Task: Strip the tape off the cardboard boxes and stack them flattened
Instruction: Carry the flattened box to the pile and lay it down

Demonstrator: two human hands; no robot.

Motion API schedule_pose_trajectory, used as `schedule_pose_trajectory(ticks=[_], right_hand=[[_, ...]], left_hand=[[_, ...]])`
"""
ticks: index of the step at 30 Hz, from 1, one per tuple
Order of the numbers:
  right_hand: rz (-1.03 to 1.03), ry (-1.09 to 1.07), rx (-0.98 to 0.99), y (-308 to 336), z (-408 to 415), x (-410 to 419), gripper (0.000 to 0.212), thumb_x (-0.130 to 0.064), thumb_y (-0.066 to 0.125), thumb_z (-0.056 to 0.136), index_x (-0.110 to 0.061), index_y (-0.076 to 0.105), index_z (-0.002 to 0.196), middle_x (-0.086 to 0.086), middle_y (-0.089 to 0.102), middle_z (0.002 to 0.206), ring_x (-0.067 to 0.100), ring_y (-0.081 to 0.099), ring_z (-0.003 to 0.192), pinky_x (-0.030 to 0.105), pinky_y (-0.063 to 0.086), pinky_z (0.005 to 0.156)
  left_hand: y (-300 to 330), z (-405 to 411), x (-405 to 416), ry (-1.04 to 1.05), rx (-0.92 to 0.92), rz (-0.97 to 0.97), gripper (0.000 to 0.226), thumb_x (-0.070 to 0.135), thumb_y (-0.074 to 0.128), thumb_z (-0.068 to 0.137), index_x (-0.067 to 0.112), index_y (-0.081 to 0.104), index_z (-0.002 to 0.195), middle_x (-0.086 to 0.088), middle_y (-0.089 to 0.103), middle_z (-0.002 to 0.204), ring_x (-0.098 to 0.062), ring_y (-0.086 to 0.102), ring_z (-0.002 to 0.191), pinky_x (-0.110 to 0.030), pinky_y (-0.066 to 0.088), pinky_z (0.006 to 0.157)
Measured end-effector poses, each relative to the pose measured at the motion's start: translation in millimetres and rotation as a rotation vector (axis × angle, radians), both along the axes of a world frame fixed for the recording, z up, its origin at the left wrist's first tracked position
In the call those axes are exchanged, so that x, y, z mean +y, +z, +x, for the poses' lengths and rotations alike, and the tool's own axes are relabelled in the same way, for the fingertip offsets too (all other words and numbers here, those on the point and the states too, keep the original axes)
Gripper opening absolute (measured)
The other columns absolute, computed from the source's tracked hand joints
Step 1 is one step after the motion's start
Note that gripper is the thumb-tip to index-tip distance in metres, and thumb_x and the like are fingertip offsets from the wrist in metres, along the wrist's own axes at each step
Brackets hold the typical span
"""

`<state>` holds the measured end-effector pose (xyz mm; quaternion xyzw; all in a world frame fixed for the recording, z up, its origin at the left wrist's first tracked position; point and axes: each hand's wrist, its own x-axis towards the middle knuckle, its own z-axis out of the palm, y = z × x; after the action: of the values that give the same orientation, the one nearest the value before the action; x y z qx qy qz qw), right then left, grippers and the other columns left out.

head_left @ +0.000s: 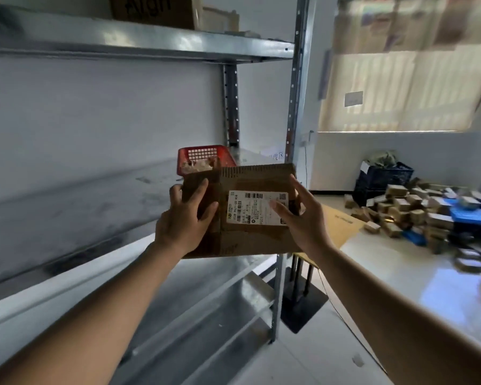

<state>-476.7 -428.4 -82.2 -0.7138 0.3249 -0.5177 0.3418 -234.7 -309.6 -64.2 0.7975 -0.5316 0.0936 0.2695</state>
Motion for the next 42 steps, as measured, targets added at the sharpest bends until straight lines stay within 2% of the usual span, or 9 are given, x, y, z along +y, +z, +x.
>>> schedule_pose_trajectory(ticks=[3,6,12,16,21,25,29,35,42], right_hand=[[0.039,-0.042,-0.028,-12.1,-54.8,-6.5,0.075,-0.03,0.081,0.087,-0.038,0.042,0.152,-0.018,0.072,0.114,-0.002,0.068,0.105,0.025,0.063,0.078],[0.066,-0.111,-0.015,-26.2,-106.9,-19.9,0.076,-0.029,0.082,0.087,-0.035,0.043,0.152,-0.038,0.068,0.1,-0.018,0.064,0.098,0.015,0.059,0.074],[0.126,-0.295,0.068,-65.6,-194.7,-58.4,0.081,-0.037,0.082,0.086,-0.034,0.04,0.155,-0.014,0.069,0.119,0.002,0.067,0.107,0.031,0.063,0.086],[0.159,-0.362,0.116,-99.8,-238.2,-100.5,0.077,-0.039,0.08,0.088,-0.038,0.04,0.154,-0.018,0.068,0.112,-0.011,0.064,0.094,0.019,0.06,0.08],[0.218,-0.419,0.175,-140.0,-266.0,-174.4,0.076,-0.04,0.079,0.088,-0.038,0.041,0.153,-0.014,0.067,0.12,0.004,0.062,0.107,0.005,0.053,0.07],[0.291,-0.449,0.183,-160.0,-279.7,-242.7,0.077,-0.041,0.08,0.087,-0.036,0.043,0.154,-0.018,0.065,0.119,0.005,0.063,0.11,0.012,0.056,0.078],[0.341,-0.45,0.189,-167.6,-292.1,-312.5,0.078,-0.042,0.081,0.086,-0.036,0.043,0.154,-0.018,0.065,0.121,0.01,0.063,0.114,0.034,0.06,0.092],[0.409,-0.398,0.166,-191.8,-316.9,-417.3,0.077,-0.039,0.081,0.086,-0.036,0.044,0.154,-0.004,0.069,0.129,0.018,0.065,0.118,0.048,0.061,0.092],[0.511,-0.212,0.173,-226.1,-317.3,-572.1,0.081,-0.038,0.087,0.078,-0.041,0.048,0.149,-0.007,0.071,0.122,0.014,0.068,0.11,0.047,0.063,0.086]], left_hand=[[-11.9,-45.3,-28.1,-0.103,0.051,0.057,0.069,0.069,0.03,0.099,0.045,0.015,0.162,-0.005,0.012,0.163,-0.037,0.048,0.137,-0.055,0.051,0.103],[-23.5,-91.3,-59.4,-0.161,0.09,0.147,0.067,0.066,0.031,0.102,0.046,0.011,0.163,-0.005,0.013,0.163,-0.037,0.048,0.137,-0.054,0.049,0.105],[-53.3,-166.1,-129.0,-0.255,-0.017,0.263,0.07,0.065,0.031,0.103,0.04,0.009,0.164,-0.01,0.013,0.169,-0.038,0.026,0.151,-0.056,0.03,0.12],[-80.7,-202.8,-187.9,-0.353,-0.055,0.292,0.072,0.06,0.037,0.104,0.029,0.015,0.165,-0.006,0.014,0.172,-0.032,0.016,0.157,-0.054,0.026,0.123],[-114.3,-236.0,-274.1,-0.456,-0.088,0.329,0.071,0.057,0.036,0.105,0.025,0.016,0.165,-0.006,0.013,0.172,-0.032,0.014,0.158,-0.05,0.019,0.127],[-124.6,-250.6,-349.5,-0.524,-0.121,0.338,0.07,0.055,0.038,0.105,0.023,0.02,0.165,-0.007,0.016,0.172,-0.033,0.017,0.157,-0.049,0.019,0.126],[-131.6,-256.7,-415.6,-0.535,-0.144,0.357,0.068,0.055,0.039,0.104,0.025,0.023,0.164,-0.005,0.019,0.171,-0.032,0.022,0.156,-0.05,0.024,0.125],[-154.3,-253.4,-505.8,-0.484,-0.128,0.412,0.065,0.05,0.04,0.105,0.025,0.024,0.163,-0.005,0.023,0.17,-0.03,0.024,0.155,-0.045,0.024,0.125],[-175.9,-253.1,-605.9,-0.252,-0.057,0.438,0.064,0.046,0.043,0.105,0.024,0.026,0.163,-0.007,0.023,0.169,-0.031,0.023,0.154,-0.045,0.023,0.126]])
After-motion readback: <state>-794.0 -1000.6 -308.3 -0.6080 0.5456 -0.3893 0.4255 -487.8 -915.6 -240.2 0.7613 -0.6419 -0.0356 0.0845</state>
